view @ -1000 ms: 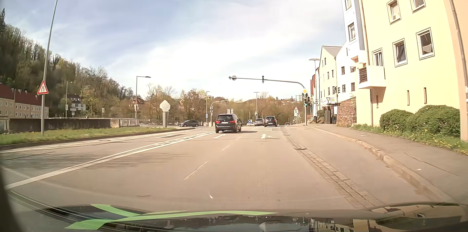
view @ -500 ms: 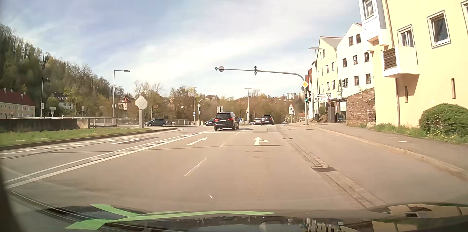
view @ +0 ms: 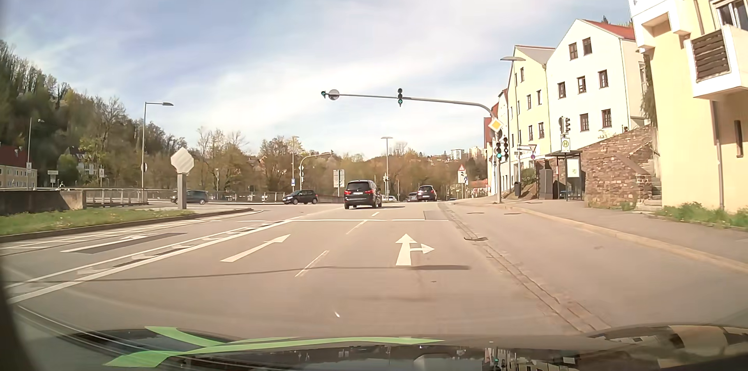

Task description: Follow the waypoints while adhering to traffic rules and regulations

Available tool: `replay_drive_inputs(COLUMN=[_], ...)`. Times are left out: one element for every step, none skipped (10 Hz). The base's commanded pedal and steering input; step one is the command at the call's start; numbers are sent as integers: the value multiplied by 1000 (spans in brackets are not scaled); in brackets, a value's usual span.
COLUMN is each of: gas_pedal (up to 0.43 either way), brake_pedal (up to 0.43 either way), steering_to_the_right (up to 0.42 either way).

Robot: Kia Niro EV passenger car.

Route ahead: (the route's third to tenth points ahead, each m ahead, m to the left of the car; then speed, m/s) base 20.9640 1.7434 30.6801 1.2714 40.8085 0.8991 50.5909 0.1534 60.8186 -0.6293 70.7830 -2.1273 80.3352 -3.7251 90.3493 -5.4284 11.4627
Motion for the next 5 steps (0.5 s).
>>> replay_drive_inputs(gas_pedal=[87, 87, 87, 87, 87], brake_pedal=[0, 0, 0, 0, 0], steering_to_the_right=[14, 14, 14, 12, 9])
